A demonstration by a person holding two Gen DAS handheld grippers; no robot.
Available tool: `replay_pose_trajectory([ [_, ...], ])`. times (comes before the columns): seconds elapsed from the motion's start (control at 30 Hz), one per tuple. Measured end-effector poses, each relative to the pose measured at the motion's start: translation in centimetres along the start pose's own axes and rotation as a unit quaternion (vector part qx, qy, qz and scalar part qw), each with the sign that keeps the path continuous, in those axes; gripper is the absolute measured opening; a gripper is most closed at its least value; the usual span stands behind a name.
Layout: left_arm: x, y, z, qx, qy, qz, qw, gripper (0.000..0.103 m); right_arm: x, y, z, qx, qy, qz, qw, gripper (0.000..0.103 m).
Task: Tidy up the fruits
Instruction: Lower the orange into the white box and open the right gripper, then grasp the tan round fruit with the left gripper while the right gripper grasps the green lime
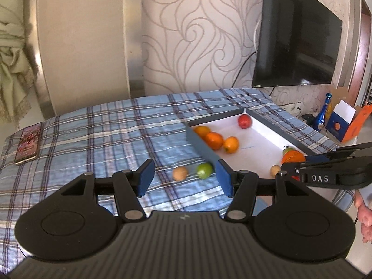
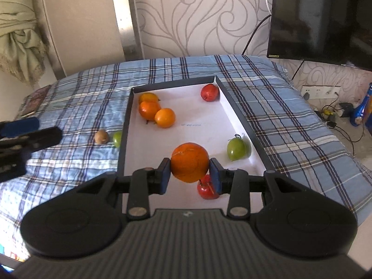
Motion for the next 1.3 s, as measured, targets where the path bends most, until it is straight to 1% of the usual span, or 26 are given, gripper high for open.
replay_pose_trajectory([
  [0.13,-0.1,0.3,1.5,-0.007,-0.005,0.002,1.0,0.064,0.3,-0.4,0.2,0.005,0.02,-0.007,1.0,0.04],
  [0.27,0.0,0.5,3.0,-0.014,-0.005,0.005,0.9999,0.064,0.4,-1.1,0.5,0.007,0.03,-0.015,0.999,0.04],
  [0.4,0.3,0.6,4.1,-0.012,-0.002,0.004,0.9999,0.064,-0.2,-1.9,1.6,0.013,0.027,-0.026,0.999,0.04],
  [0.57,0.3,0.9,5.5,-0.008,0.001,0.004,1.0,0.064,-0.8,-2.8,5.0,-0.006,0.005,-0.041,0.999,0.04],
  [0.73,0.0,1.4,7.8,-0.009,-0.004,0.005,0.9999,0.064,-0.1,-2.4,8.9,-0.03,-0.021,-0.03,0.999,0.04],
  [0.9,-0.4,2.3,10.2,-0.017,-0.011,0.009,0.9997,0.064,1.0,-1.7,11.6,-0.04,-0.036,-0.012,0.998,0.039],
  [1.03,-0.8,3.0,11.8,-0.021,-0.015,0.013,0.9996,0.064,2.3,-1.0,13.1,-0.044,-0.039,0.003,0.998,0.038],
  [1.17,-1.1,3.4,13.0,-0.019,-0.021,0.017,0.9995,0.064,3.8,-0.4,13.9,-0.045,-0.03,0.015,0.998,0.038],
  [1.3,-1.4,3.8,14.2,-0.016,-0.029,0.019,0.9993,0.064,5.1,-0.6,14.2,-0.04,-0.021,0.017,0.999,0.038],
])
Point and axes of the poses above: each gripper's, at about its wrist camera, not at the fingertips, and x roughly the way its jaws point, z to its left, y to its underside, the point moved 9 cm from there along x, roughly the way its jaws point, and after that the axes turned 1 degree about x, right-handed, at the moved point
